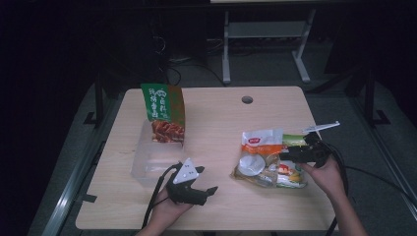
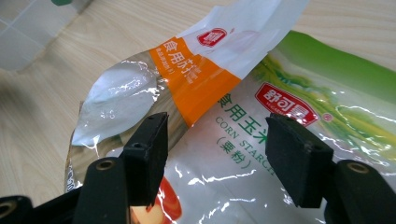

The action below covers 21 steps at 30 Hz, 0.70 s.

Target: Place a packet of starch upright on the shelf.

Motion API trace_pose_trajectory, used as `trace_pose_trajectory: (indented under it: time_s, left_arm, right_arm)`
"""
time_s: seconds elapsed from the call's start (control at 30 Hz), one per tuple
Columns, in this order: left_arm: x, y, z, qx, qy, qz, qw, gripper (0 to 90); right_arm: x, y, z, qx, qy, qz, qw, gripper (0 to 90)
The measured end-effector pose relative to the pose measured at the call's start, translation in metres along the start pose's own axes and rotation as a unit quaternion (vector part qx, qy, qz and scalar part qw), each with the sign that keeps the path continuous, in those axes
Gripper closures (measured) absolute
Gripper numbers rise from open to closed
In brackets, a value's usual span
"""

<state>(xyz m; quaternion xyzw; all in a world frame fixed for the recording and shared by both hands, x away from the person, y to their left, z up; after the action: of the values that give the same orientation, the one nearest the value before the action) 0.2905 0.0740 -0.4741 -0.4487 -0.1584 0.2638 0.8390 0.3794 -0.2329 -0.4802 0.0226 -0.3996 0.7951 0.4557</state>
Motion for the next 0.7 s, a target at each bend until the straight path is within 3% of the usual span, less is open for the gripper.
trace_pose_trajectory:
  time_s: [0.2, 0.7]
  left_arm:
    - [-0.001, 0.0, -0.001, 0.002, 0.002, 0.002, 1.0, 22.4]
    - [-0.005, -0.001, -0.008, 0.006, 0.017, 0.02, 0.9996, 22.5]
  right_arm:
    - [0.001, -0.004, -0.009, 0.002, -0.019, -0.004, 0.9998, 45.8]
    - [0.016, -0.01, -0.019, 0.001, -0.079, 0.007, 0.9968, 89.0]
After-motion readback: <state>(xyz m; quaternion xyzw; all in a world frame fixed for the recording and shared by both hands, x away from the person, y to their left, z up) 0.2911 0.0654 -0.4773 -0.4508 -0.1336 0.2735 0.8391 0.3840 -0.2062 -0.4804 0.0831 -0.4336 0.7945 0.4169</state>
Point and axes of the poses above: each handheld gripper's, and its own axes: z roughly backward along the jaws, y roughly out of its underside, x roughly to its left, the point moved 8 cm from there along -z, roughly forward along the jaws, and after that the axes turned 5 degrees about -y, right-handed, at the moved point
